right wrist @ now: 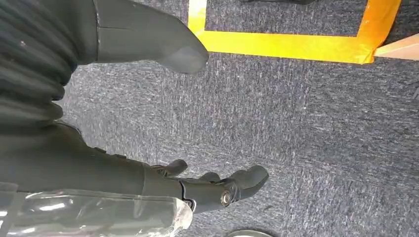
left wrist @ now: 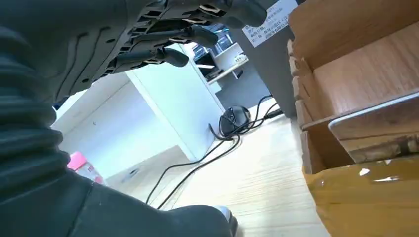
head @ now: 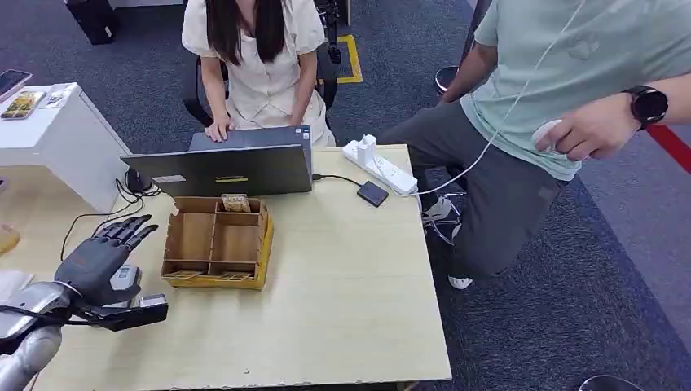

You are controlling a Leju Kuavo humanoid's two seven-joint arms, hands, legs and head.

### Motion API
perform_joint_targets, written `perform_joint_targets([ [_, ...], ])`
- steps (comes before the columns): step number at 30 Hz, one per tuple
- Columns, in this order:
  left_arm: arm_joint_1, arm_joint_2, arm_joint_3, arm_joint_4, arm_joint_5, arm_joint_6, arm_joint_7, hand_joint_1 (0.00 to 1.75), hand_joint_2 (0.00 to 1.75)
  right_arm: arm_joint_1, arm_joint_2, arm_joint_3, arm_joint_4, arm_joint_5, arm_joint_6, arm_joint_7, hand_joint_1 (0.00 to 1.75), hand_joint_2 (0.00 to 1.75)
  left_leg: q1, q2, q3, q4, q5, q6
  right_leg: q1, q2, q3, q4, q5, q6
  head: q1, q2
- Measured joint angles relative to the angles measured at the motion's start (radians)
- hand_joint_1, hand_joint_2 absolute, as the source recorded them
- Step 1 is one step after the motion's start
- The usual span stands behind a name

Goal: Pass the card to the sensor for recognition and then transmit it.

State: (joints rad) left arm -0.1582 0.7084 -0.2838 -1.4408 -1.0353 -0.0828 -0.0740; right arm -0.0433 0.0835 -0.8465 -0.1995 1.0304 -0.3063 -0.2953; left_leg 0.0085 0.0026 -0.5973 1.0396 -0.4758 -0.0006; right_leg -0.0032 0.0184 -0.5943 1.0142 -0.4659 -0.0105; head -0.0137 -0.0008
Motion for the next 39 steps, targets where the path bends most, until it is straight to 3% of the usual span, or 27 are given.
perform_joint_targets([
  [16, 0.026, 0.021, -0.002, -0.003, -0.011, 0.006, 0.01, 0.0, 1.75, -0.001, 0.0, -0.005, 0.0, 0.006, 0.0, 0.0, 0.0, 1.75, 0.0, 0.0, 0.0, 0.0, 0.0, 0.0, 0.0, 0.0, 0.0, 0.0, 0.0, 0.0, 0.0, 0.0],
  [22, 0.074, 0.043, 0.009, -0.044, 0.103, -0.071, -0.004, 0.0, 1.75, -0.001, 0.0, -0.009, 0.0, 0.011, 0.0, 0.0, 0.0, 1.75, 0.0, 0.0, 0.0, 0.0, 0.0, 0.0, 0.0, 0.0, 0.0, 0.0, 0.0, 0.0, 0.0, 0.0],
  [33, 0.196, 0.162, 0.073, -0.15, 0.174, -0.126, 0.011, 0.0, 1.75, -0.002, 0.0, -0.03, 0.0, 0.021, 0.0, -0.002, 0.0, 1.75, 0.001, 0.0, 0.0, 0.0, 0.0, 0.0, 0.0, 0.0, 0.0, 0.0, 0.0, 0.0, 0.0, 0.0],
  [39, 0.231, 0.183, 0.1, -0.18, 0.176, -0.133, 0.011, 0.0, 1.75, -0.003, 0.0, -0.034, 0.0, 0.028, 0.0, -0.003, 0.0, 1.75, 0.0, -0.001, 0.0, 0.0, 0.0, 0.0, 0.0, -0.001, 0.0, 0.0, 0.0, 0.0, 0.0, 0.0],
])
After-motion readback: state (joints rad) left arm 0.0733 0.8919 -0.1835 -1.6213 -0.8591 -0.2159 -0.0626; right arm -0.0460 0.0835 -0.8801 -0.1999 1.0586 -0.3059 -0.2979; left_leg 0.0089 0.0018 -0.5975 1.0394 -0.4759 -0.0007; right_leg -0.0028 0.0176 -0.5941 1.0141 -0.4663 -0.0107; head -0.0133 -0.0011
